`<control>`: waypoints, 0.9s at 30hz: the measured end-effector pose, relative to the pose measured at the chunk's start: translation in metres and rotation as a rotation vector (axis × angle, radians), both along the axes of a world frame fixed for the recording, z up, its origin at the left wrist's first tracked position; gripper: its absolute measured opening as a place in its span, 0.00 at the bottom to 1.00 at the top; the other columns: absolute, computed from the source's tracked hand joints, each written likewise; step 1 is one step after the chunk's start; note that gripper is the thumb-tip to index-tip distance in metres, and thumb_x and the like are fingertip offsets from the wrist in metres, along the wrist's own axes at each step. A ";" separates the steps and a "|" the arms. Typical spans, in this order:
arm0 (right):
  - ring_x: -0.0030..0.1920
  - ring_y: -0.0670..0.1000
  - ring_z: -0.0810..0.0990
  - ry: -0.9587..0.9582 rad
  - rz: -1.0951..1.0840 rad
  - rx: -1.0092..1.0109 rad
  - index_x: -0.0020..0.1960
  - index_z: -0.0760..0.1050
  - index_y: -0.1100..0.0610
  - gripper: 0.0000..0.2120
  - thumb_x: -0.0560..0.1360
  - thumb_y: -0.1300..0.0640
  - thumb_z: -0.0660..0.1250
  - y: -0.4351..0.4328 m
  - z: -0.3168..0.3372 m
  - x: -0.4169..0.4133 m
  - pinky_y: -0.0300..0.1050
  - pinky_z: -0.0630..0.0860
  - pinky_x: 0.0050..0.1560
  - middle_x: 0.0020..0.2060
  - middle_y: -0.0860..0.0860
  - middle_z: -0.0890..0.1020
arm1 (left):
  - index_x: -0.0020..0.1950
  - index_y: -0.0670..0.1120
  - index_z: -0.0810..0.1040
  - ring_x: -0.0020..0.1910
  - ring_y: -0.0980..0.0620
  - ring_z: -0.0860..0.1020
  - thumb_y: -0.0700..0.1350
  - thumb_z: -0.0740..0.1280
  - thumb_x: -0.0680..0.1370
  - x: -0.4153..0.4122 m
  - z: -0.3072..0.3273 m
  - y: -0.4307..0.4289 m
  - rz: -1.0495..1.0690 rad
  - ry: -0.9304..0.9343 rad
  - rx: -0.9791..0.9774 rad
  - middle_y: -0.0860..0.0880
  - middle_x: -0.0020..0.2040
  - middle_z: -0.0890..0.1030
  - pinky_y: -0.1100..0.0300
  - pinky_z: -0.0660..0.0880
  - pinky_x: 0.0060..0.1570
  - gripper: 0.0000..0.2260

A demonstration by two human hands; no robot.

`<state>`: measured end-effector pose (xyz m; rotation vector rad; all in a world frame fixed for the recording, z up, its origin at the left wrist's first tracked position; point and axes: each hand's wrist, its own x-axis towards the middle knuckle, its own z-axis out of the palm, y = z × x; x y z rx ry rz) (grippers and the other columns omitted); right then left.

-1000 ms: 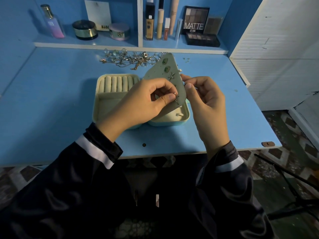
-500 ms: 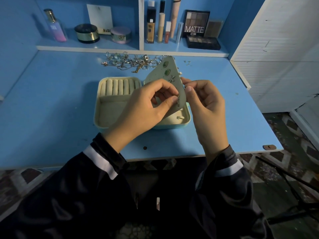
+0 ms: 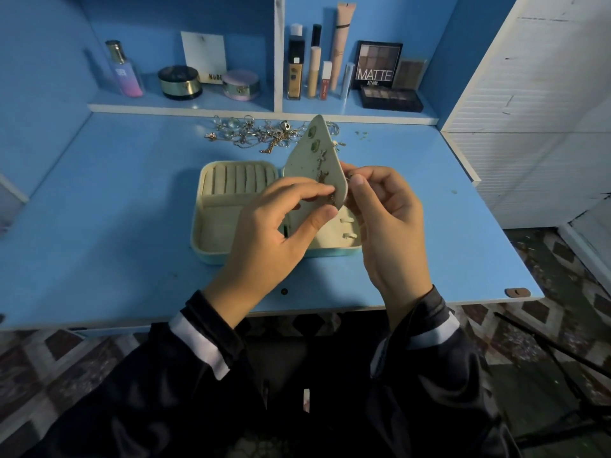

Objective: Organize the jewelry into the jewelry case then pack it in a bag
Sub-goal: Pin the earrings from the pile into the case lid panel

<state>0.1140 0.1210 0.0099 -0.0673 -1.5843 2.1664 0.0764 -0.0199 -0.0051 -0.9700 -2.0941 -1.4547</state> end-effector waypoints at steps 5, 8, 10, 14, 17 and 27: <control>0.50 0.53 0.82 0.013 0.067 -0.117 0.46 0.75 0.61 0.08 0.80 0.68 0.59 -0.013 0.004 0.001 0.43 0.77 0.51 0.50 0.59 0.83 | 0.58 0.40 0.81 0.56 0.53 0.80 0.48 0.72 0.75 0.003 -0.003 -0.005 0.010 -0.040 0.095 0.49 0.55 0.81 0.60 0.76 0.56 0.16; 0.53 0.54 0.81 0.003 0.109 -0.149 0.47 0.74 0.62 0.07 0.80 0.68 0.59 -0.019 0.005 0.001 0.46 0.77 0.54 0.52 0.59 0.83 | 0.57 0.41 0.80 0.54 0.51 0.81 0.46 0.74 0.74 0.004 -0.003 -0.007 0.013 -0.085 0.158 0.48 0.54 0.82 0.58 0.77 0.55 0.15; 0.55 0.55 0.81 0.004 0.130 -0.169 0.47 0.73 0.63 0.06 0.80 0.68 0.59 -0.022 0.004 0.000 0.46 0.78 0.55 0.52 0.59 0.82 | 0.57 0.44 0.80 0.53 0.52 0.81 0.47 0.73 0.75 0.004 -0.003 -0.009 0.010 -0.115 0.194 0.49 0.53 0.82 0.57 0.77 0.55 0.13; 0.55 0.55 0.81 0.011 0.161 -0.200 0.48 0.73 0.64 0.06 0.80 0.68 0.58 -0.026 0.004 -0.002 0.47 0.78 0.58 0.51 0.58 0.82 | 0.56 0.49 0.79 0.53 0.50 0.82 0.47 0.73 0.75 0.004 -0.004 -0.012 0.008 -0.173 0.261 0.48 0.53 0.82 0.55 0.78 0.56 0.11; 0.53 0.56 0.80 -0.008 0.152 -0.193 0.49 0.75 0.64 0.05 0.80 0.67 0.60 -0.031 0.001 -0.003 0.48 0.77 0.58 0.49 0.58 0.82 | 0.56 0.50 0.79 0.52 0.49 0.83 0.46 0.73 0.75 0.004 -0.005 -0.014 -0.006 -0.206 0.311 0.47 0.53 0.83 0.56 0.78 0.55 0.11; 0.42 0.47 0.80 -0.099 0.204 -0.443 0.47 0.77 0.64 0.07 0.78 0.68 0.60 -0.042 0.001 -0.005 0.37 0.77 0.50 0.40 0.53 0.82 | 0.56 0.45 0.79 0.53 0.55 0.82 0.39 0.73 0.74 0.004 -0.008 -0.015 -0.033 -0.259 0.382 0.46 0.52 0.82 0.62 0.77 0.55 0.11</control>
